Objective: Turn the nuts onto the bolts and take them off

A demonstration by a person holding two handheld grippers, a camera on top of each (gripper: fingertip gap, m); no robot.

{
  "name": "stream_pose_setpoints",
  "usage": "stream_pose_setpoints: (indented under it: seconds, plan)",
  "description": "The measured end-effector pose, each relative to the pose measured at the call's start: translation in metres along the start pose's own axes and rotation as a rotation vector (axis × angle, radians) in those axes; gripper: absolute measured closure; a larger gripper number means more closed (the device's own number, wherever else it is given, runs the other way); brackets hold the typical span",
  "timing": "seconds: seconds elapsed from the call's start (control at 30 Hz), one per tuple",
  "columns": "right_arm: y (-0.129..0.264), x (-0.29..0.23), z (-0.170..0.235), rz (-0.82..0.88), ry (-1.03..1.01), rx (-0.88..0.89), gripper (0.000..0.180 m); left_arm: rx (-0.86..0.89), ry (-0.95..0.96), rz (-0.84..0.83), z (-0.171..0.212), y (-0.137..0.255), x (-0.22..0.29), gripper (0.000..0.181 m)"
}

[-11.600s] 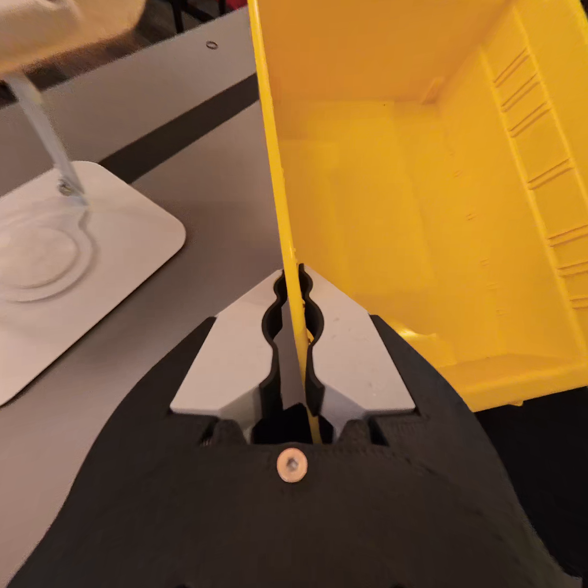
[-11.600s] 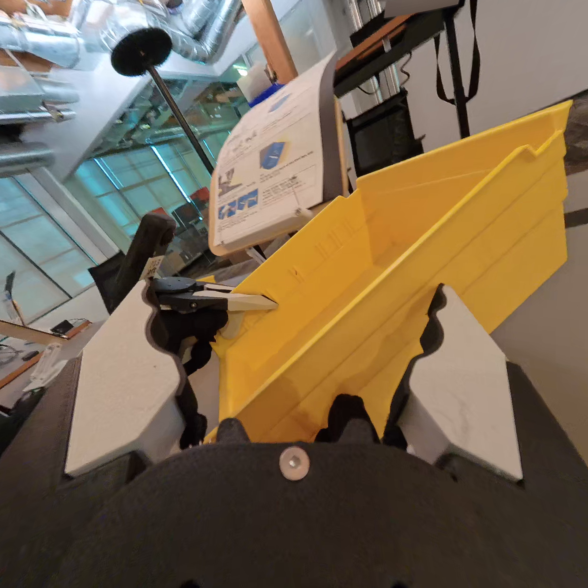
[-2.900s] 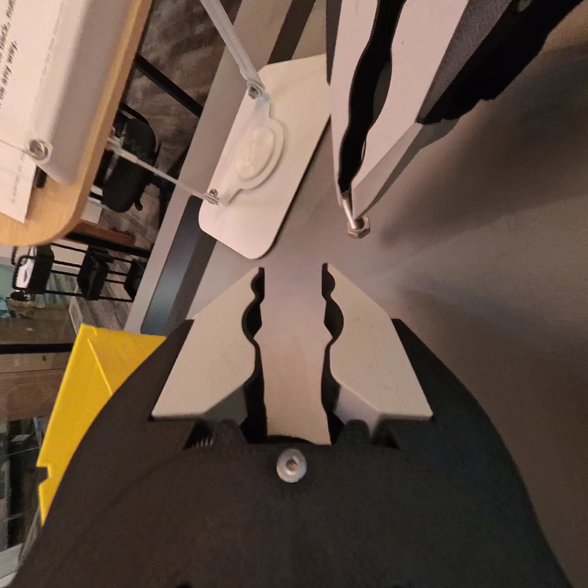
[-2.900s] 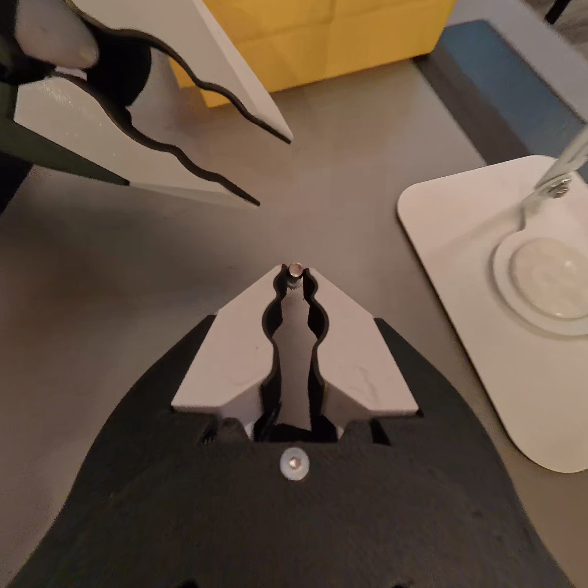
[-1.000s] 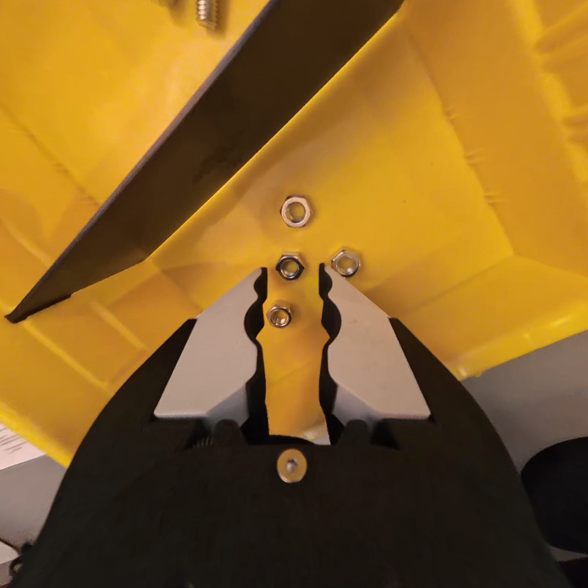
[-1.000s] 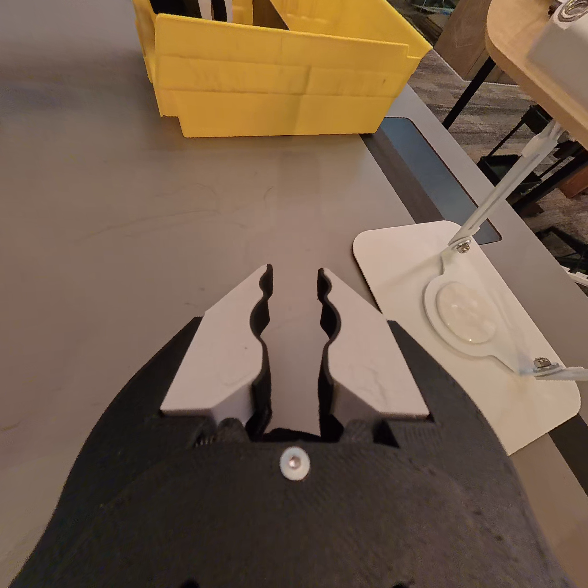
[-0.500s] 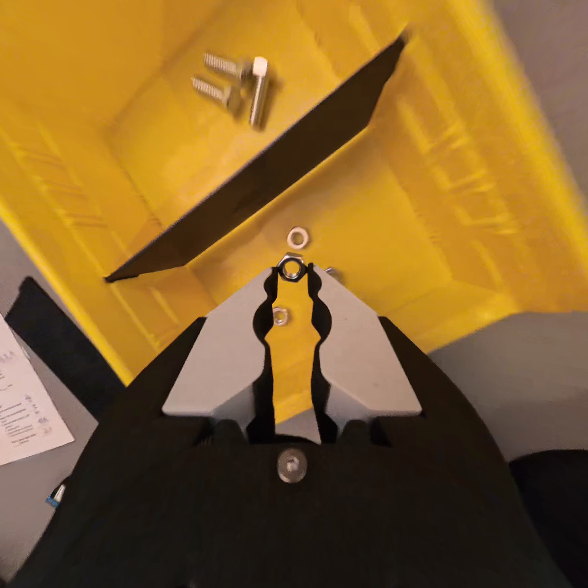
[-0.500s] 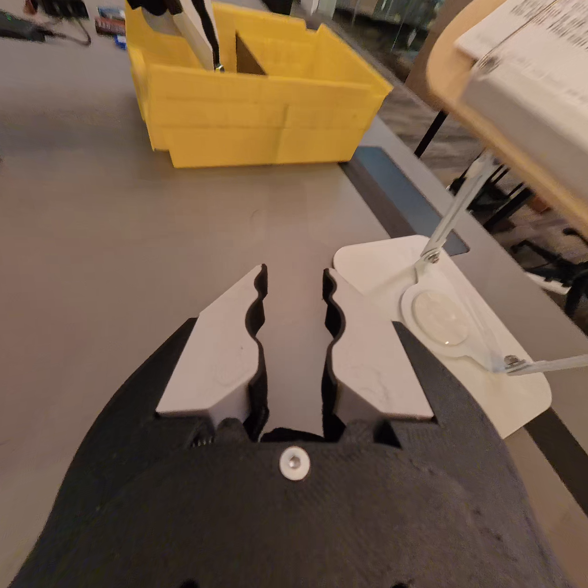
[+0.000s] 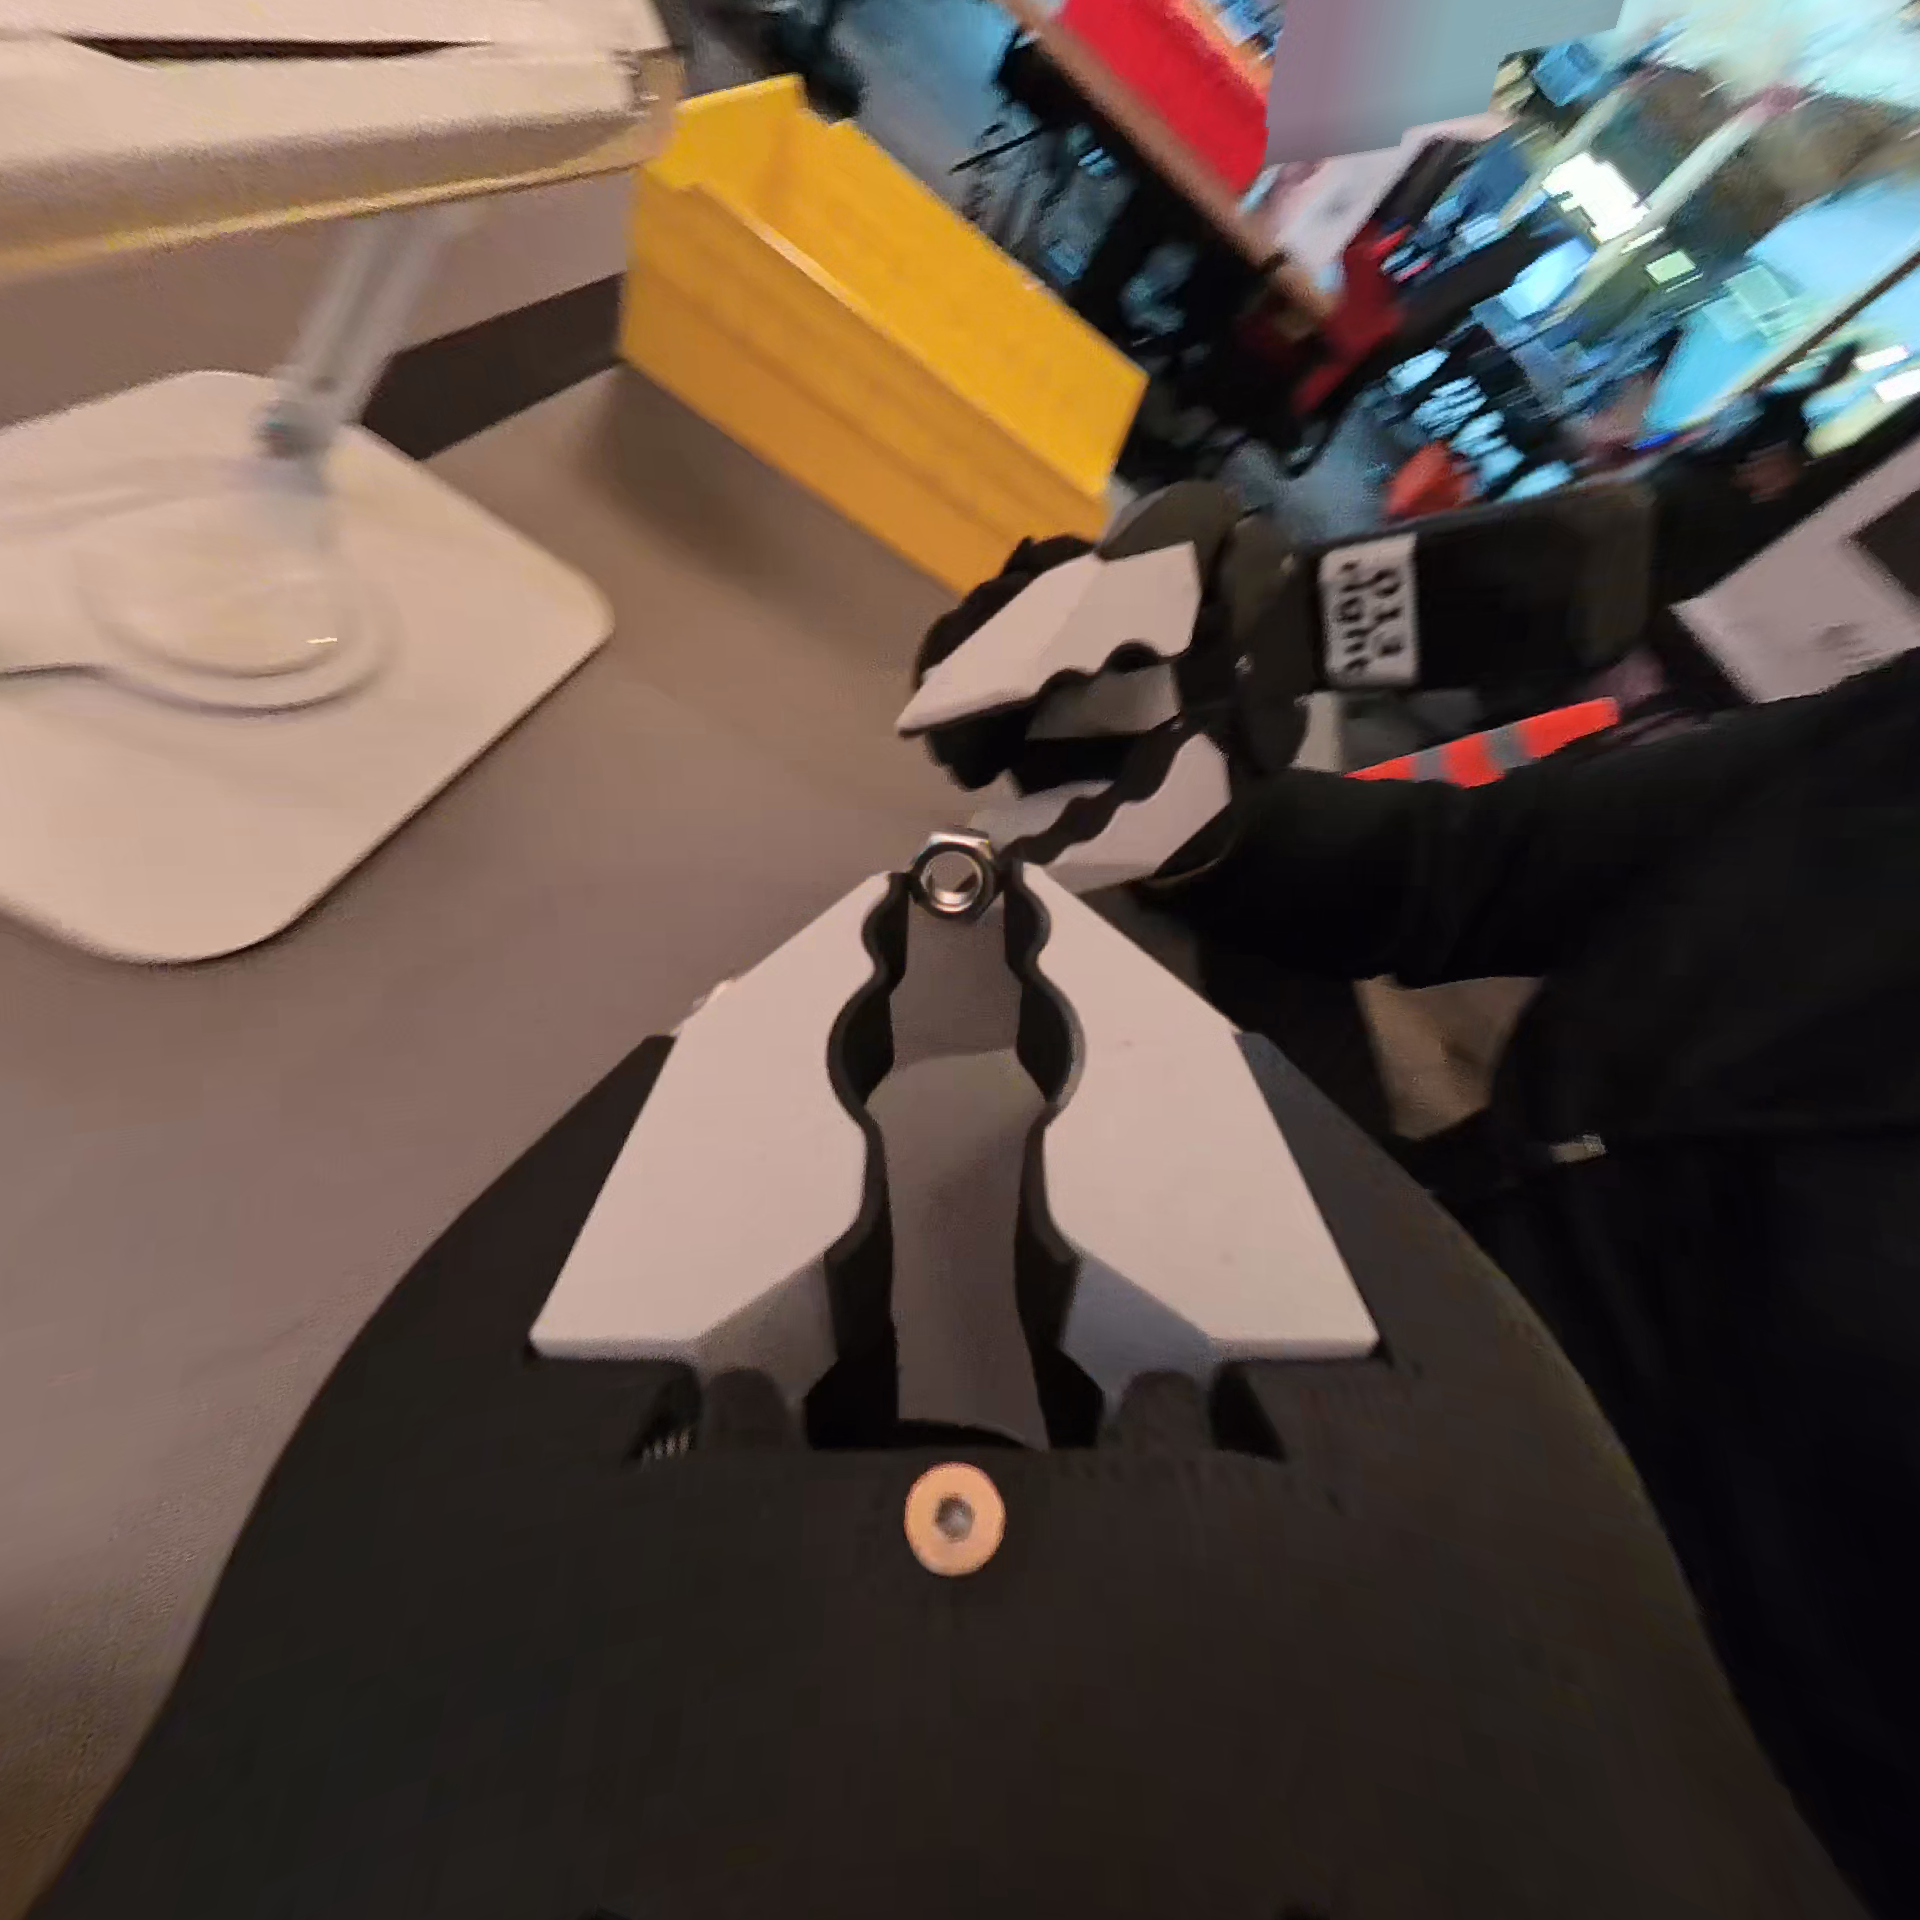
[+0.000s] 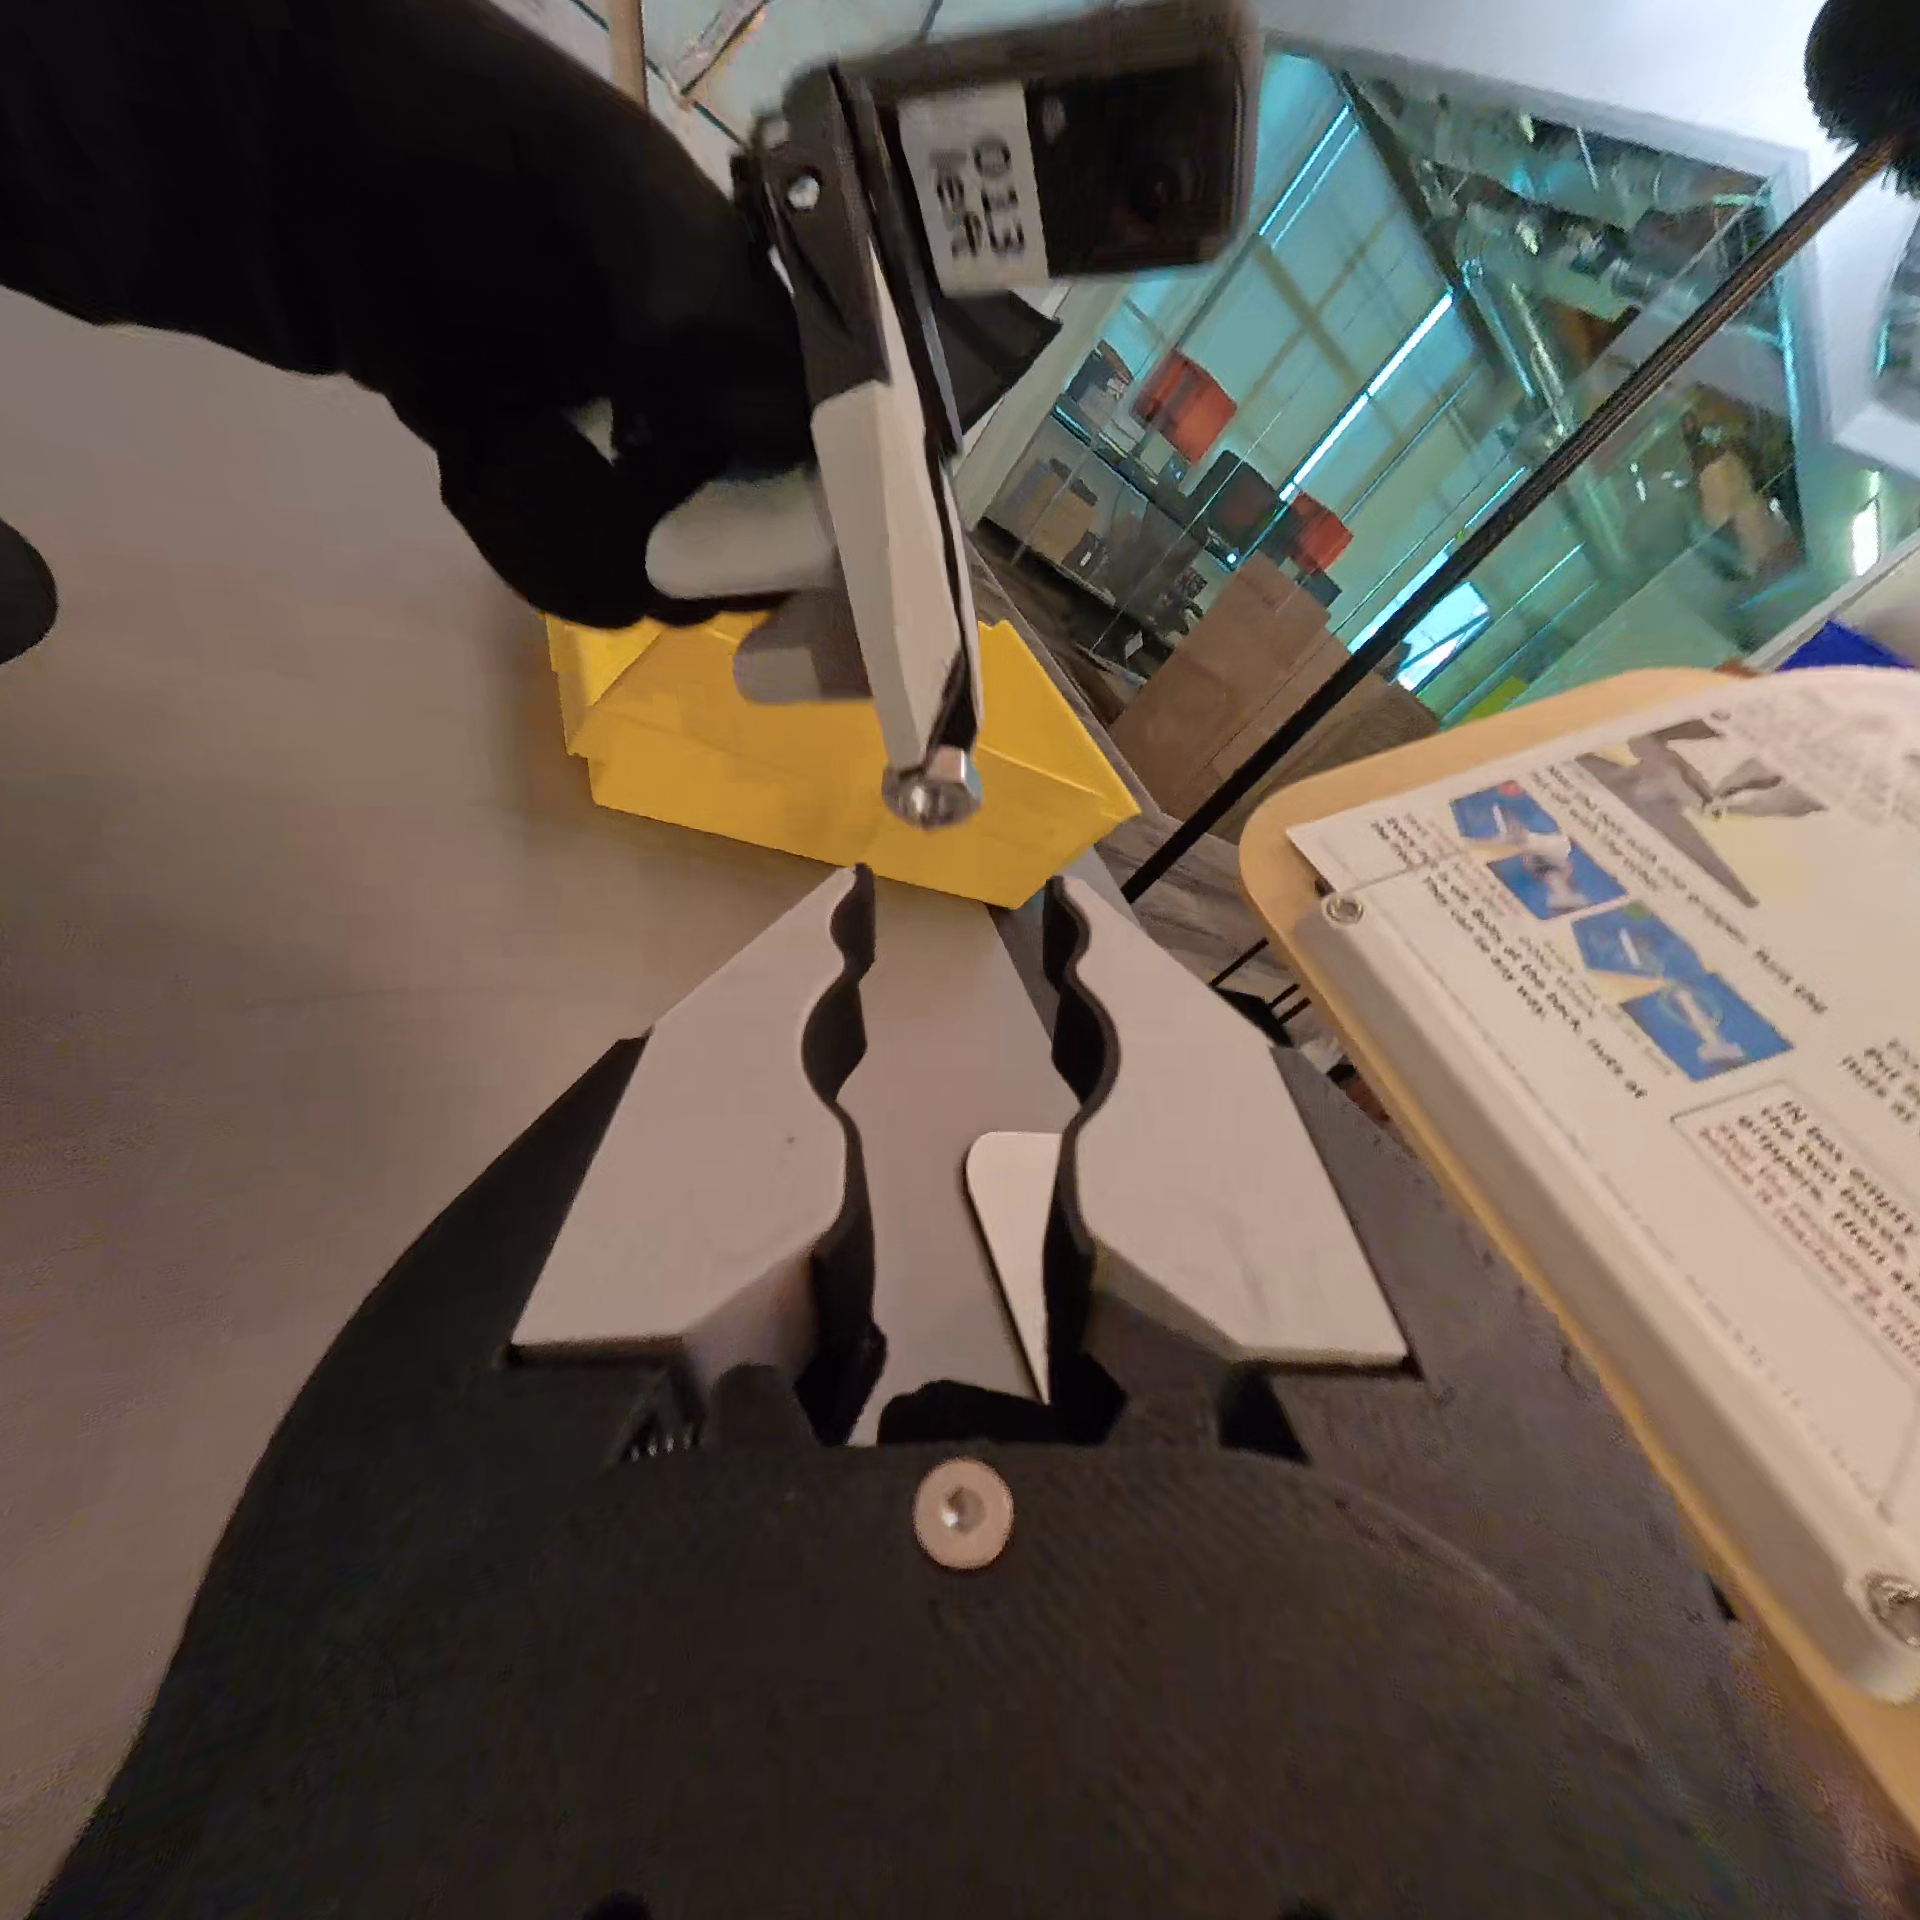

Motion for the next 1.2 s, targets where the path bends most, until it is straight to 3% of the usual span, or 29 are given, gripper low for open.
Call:
stream_pose_setpoints:
  seconds: [0.03, 0.17, 0.33, 1.2]
  plan:
    - [0.0, -0.002, -0.003, 0.005, 0.023, 0.004, 0.152, 0.003, 0.015, 0.073, 0.002, -0.006, 0.001, 0.164]
    - [0.001, -0.005, -0.012, 0.023, 0.07, 0.022, 0.156, 0.059, 0.07, 0.232, 0.003, -0.016, -0.004, 0.164]
    - [0.002, -0.004, -0.013, 0.032, 0.076, 0.028, 0.16, 0.094, 0.089, 0.309, 0.006, -0.018, -0.01, 0.164]
    - [-0.004, -0.023, -0.021, -0.014, 0.348, -0.067, 0.165, 0.002, 0.166, 0.379, 0.022, -0.014, -0.018, 0.164]
Point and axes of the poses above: each gripper's, where its closed fingertips meet, y back along the fingers, z out of its underside, x = y × z across the jaws, the point moved 8 cm from there along y, back along the fingers, and after that the axes turned 9 degrees about y, right-handed, at the moved point
